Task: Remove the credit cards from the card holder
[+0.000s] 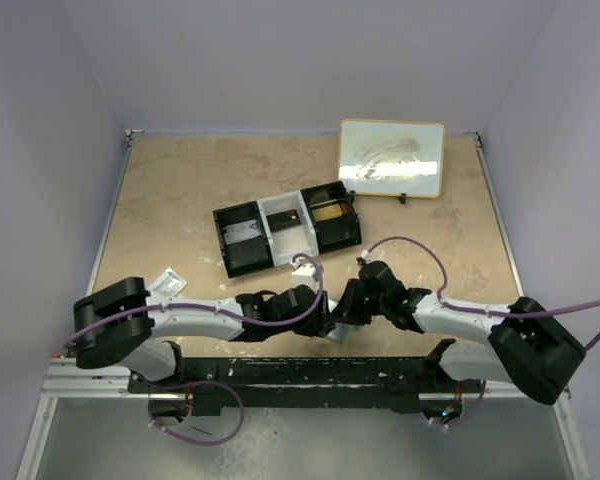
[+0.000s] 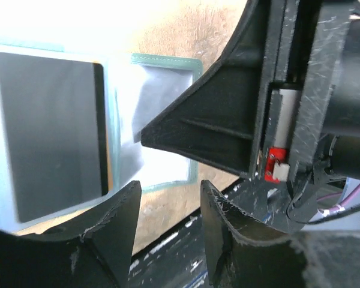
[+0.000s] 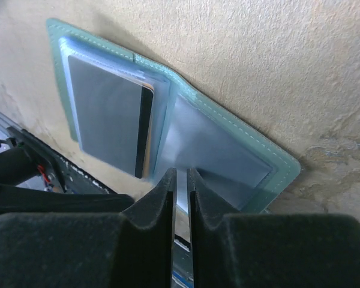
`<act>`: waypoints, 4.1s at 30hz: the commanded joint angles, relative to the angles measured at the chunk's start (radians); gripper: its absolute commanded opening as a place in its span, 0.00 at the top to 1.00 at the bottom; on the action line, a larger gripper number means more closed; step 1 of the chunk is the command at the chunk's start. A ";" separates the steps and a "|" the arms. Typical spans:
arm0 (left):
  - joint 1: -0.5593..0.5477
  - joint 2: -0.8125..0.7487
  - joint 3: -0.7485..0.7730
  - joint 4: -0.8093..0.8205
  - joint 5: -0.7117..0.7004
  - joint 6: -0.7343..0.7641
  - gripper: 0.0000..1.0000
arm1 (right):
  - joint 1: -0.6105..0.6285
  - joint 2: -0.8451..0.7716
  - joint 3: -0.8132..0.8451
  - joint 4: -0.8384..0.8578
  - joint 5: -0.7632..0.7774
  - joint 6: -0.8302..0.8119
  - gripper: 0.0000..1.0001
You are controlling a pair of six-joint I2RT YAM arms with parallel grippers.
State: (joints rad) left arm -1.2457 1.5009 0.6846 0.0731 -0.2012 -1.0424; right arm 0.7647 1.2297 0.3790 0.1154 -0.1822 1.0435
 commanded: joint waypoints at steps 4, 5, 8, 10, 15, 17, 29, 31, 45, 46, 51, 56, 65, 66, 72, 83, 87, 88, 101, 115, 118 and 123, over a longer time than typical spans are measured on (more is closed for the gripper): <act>0.010 -0.202 0.005 -0.250 -0.149 0.109 0.54 | -0.005 -0.013 -0.083 0.154 -0.040 0.027 0.82; 0.021 -0.219 0.002 -0.274 -0.169 0.114 0.53 | -0.005 -0.013 -0.083 0.159 -0.039 0.025 0.81; 0.057 -0.248 -0.013 -0.278 -0.177 0.123 0.52 | -0.005 -0.015 -0.085 0.179 -0.034 0.033 0.80; 0.075 -0.240 -0.018 -0.266 -0.183 0.127 0.52 | -0.005 -0.019 -0.091 0.200 -0.030 0.050 0.80; 0.099 -0.142 0.005 -0.230 -0.172 0.150 0.56 | -0.004 -0.033 -0.120 0.293 -0.037 0.103 0.79; 0.101 -0.103 0.019 -0.227 -0.175 0.155 0.59 | -0.005 -0.030 -0.133 0.338 -0.044 0.119 0.77; 0.103 -0.053 -0.001 -0.188 -0.109 0.138 0.84 | -0.020 0.121 -0.111 0.413 -0.064 0.148 0.78; 0.103 -0.056 -0.008 -0.180 -0.088 0.135 0.86 | -0.023 0.154 -0.109 0.437 -0.078 0.147 0.80; 0.082 -0.034 -0.025 -0.148 -0.032 0.120 0.91 | -0.031 0.230 -0.016 0.334 -0.080 0.033 0.85; 0.081 -0.032 -0.025 -0.154 -0.041 0.116 0.91 | -0.031 0.221 -0.016 0.326 -0.075 0.031 0.89; 0.081 -0.016 -0.024 -0.224 -0.113 0.070 0.93 | -0.036 0.160 -0.040 0.316 -0.052 0.026 1.00; 0.081 0.003 -0.046 -0.247 -0.149 0.018 0.94 | -0.080 0.128 -0.065 0.297 -0.089 -0.015 1.00; 0.081 0.020 -0.073 -0.249 -0.162 0.005 0.96 | -0.175 0.094 -0.095 0.216 -0.132 -0.113 0.92; 0.081 0.023 -0.074 -0.248 -0.163 0.005 0.96 | -0.181 0.090 -0.100 0.204 -0.129 -0.115 0.91; 0.080 0.033 -0.076 -0.235 -0.155 0.007 0.96 | -0.187 0.067 -0.104 0.156 -0.097 -0.113 0.82; 0.078 0.034 -0.058 -0.233 -0.143 0.023 0.97 | -0.188 0.084 -0.068 0.252 -0.163 -0.097 0.76; 0.077 0.036 -0.050 -0.237 -0.142 0.027 0.97 | -0.188 0.127 -0.063 0.270 -0.162 -0.097 0.83; 0.076 0.037 -0.048 -0.237 -0.144 0.027 0.97 | -0.188 0.139 -0.064 0.278 -0.163 -0.101 0.84; 0.072 0.037 -0.050 -0.255 -0.158 0.018 0.98 | -0.196 0.111 -0.057 0.140 -0.040 -0.124 0.98; 0.064 0.053 -0.072 -0.250 -0.171 -0.005 0.99 | -0.258 0.010 -0.097 0.129 -0.123 -0.181 0.96; 0.062 0.041 -0.047 -0.270 -0.178 0.002 0.98 | -0.259 0.001 -0.093 0.175 -0.190 -0.206 0.87; 0.054 -0.008 0.007 -0.344 -0.230 -0.001 0.93 | -0.259 -0.047 -0.114 0.275 -0.225 -0.194 0.73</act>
State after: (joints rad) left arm -1.1816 1.5013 0.6708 -0.1116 -0.3946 -1.0401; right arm 0.5091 1.2289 0.2897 0.3027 -0.3538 0.8749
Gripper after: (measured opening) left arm 0.044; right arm 0.224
